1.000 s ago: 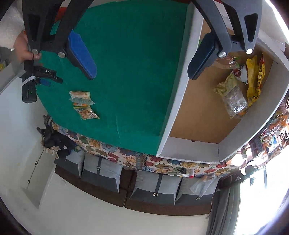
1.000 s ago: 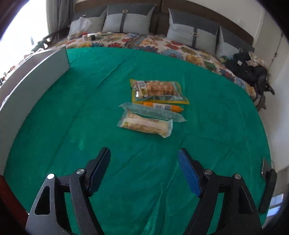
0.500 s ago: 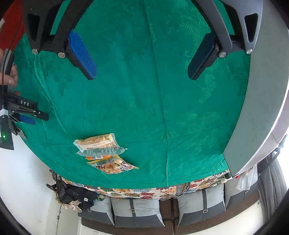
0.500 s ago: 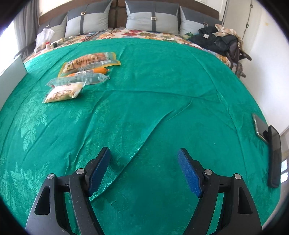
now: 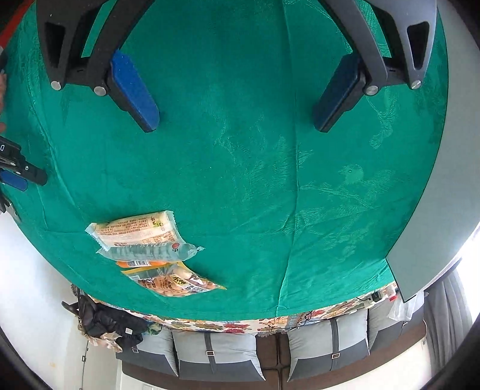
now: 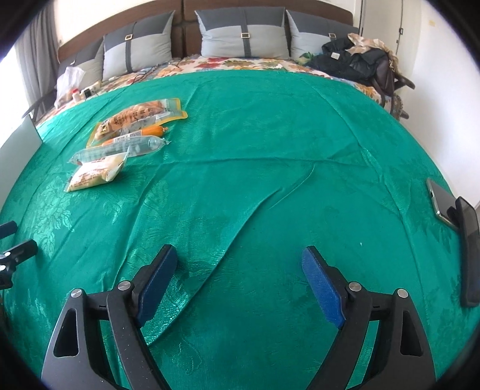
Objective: Organize snacks
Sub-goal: 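Move the left tool to the cream bar packet on the bed, then grasp the cream bar packet with the left tool, then lower the cream bar onto the bed and open the left tool, then move the right tool over the clear tube pouch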
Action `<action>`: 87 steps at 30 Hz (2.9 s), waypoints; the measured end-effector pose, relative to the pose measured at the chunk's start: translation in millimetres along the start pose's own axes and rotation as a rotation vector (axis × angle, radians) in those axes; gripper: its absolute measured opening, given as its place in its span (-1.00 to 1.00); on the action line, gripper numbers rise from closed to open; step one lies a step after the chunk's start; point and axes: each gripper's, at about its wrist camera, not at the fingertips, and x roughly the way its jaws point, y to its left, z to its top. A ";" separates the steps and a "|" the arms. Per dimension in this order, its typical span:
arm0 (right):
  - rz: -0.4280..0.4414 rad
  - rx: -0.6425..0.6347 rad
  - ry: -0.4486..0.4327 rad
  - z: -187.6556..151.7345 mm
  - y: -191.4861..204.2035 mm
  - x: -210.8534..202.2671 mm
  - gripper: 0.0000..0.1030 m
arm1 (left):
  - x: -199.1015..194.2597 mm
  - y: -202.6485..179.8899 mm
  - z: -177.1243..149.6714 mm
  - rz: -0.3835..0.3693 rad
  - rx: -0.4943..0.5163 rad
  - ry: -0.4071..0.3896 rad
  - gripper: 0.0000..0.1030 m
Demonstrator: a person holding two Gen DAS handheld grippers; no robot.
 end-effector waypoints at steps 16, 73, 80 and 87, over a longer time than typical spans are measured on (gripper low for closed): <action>0.001 0.001 0.000 0.4 -1.3 -0.9 0.71 | 19.2 -108.6 96.4 -0.203 0.599 0.103 0.99; 0.343 -0.222 0.015 90.5 47.8 6.0 0.79 | 24.5 89.3 24.4 0.096 -0.131 -0.012 1.00; 0.390 -0.435 0.241 127.3 118.7 69.4 0.72 | 24.3 89.5 24.1 0.095 -0.132 -0.012 1.00; 0.494 -0.549 0.328 103.3 118.4 37.9 0.00 | 25.6 88.4 23.9 0.093 -0.132 -0.013 1.00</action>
